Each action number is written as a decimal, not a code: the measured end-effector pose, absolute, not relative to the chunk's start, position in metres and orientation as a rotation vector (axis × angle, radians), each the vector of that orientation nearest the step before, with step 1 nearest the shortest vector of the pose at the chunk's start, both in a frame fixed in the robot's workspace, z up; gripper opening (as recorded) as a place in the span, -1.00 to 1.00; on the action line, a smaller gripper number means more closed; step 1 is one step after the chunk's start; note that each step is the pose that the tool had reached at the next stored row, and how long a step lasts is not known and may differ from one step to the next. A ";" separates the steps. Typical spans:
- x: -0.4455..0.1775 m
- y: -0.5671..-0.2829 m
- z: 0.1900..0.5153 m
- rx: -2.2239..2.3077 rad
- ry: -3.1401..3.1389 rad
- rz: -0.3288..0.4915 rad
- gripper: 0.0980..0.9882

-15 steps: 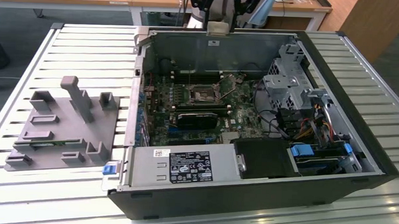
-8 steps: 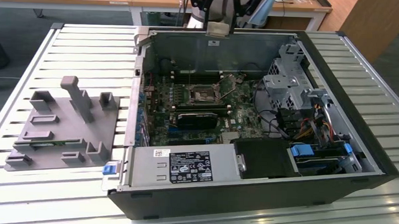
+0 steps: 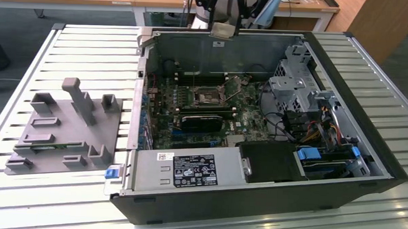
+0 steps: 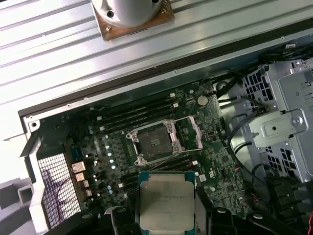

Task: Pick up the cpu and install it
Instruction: 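Place the cpu into insertion slot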

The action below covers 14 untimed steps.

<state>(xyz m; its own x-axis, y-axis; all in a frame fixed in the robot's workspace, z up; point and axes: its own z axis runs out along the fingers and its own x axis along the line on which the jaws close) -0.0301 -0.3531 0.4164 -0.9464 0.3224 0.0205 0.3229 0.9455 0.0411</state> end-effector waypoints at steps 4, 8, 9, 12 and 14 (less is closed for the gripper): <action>-0.030 -0.353 0.416 -0.576 -3.075 -0.069 -0.01; -0.030 -0.353 0.415 -0.645 -3.062 -0.070 -0.01; -0.030 -0.353 0.415 -0.662 -3.059 -0.070 -0.01; -0.030 -0.353 0.415 -0.716 -3.047 -0.070 -0.01; -0.030 -0.353 0.415 -0.748 -3.040 -0.070 -0.01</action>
<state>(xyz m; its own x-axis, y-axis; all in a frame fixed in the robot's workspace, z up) -0.0302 -0.3531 0.4150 -0.8858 0.4636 0.0205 0.4641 0.8849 0.0410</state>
